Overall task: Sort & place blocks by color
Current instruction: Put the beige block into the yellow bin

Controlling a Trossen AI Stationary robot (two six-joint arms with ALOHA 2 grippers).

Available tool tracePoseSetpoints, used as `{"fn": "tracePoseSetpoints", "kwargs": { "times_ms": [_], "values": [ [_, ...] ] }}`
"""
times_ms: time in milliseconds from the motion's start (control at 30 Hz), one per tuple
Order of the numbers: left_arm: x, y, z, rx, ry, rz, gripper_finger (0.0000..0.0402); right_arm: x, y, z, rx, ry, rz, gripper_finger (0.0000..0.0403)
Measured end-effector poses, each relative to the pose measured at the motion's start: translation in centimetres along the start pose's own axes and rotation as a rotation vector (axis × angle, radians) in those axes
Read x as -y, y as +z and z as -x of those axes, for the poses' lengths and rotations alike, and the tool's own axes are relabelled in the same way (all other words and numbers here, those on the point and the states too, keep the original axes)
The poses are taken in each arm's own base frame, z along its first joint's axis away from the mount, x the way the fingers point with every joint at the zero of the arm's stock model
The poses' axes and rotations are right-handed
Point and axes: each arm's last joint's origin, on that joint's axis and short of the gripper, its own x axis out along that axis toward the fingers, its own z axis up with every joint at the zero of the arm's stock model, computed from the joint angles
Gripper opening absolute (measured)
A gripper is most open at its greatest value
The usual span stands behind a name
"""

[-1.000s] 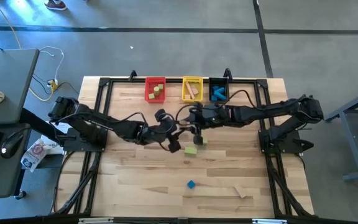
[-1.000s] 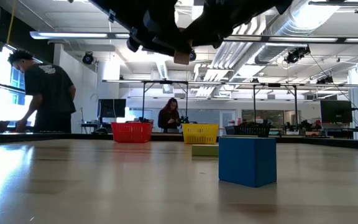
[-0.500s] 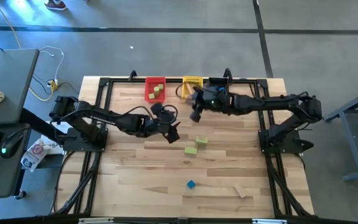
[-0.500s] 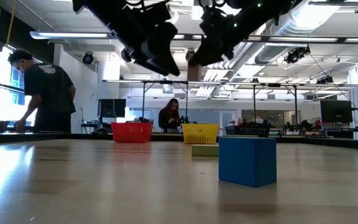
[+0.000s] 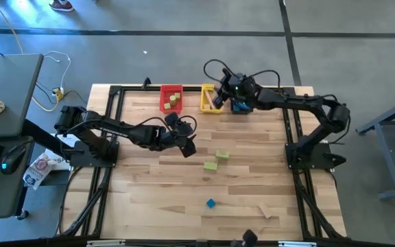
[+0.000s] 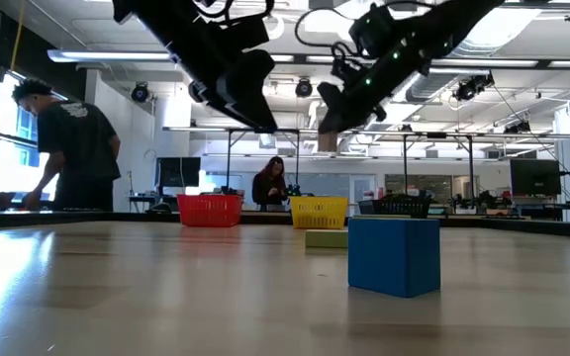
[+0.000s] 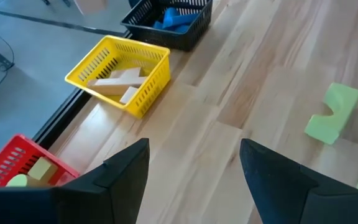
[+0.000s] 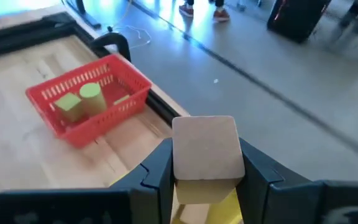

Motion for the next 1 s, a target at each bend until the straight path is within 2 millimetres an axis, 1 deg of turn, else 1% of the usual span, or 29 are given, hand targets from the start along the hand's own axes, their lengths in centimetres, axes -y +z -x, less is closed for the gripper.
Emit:
{"fn": "tracePoseSetpoints", "kwargs": {
  "times_ms": [133,267,433,567,767,867,933,1000],
  "values": [
    [0.0,-0.2,0.0,-0.019,0.003,-0.014,0.0236,1.5,-0.8,-1.6,-0.038,0.029,-0.108,0.0102],
    [0.0,-0.4,0.0,-0.032,-0.003,-0.024,0.0236,2.4,-1.8,-2.8,-0.087,0.088,-0.213,0.0102],
    [0.0,-0.4,0.0,-0.032,-0.003,-0.024,0.0236,2.7,-3.1,-4.2,-0.156,0.152,-0.3,0.0102],
    [0.0,-0.4,0.0,-0.032,-0.003,-0.024,0.0236,2.7,-4.1,-5.2,-0.2,0.18,-0.333,0.0102],
    [0.0,-0.4,0.0,-0.032,-0.004,-0.024,0.0236,2.7,-5.4,-6.3,-0.254,0.212,-0.365,0.0102],
    [0.0,-0.4,0.0,-0.036,-0.024,-0.023,0.0236,2.8,-5.6,-6.4,-0.268,0.208,-0.367,0.0102],
    [0.1,-0.4,0.0,-0.04,-0.043,-0.023,0.0236,2.9,-5.7,-6.5,-0.272,0.208,-0.367,0.0109],
    [0.1,-0.4,0.0,-0.042,-0.054,-0.023,0.0236,2.9,-5.7,-6.5,-0.267,0.198,-0.366,0.0127]
  ]
}}
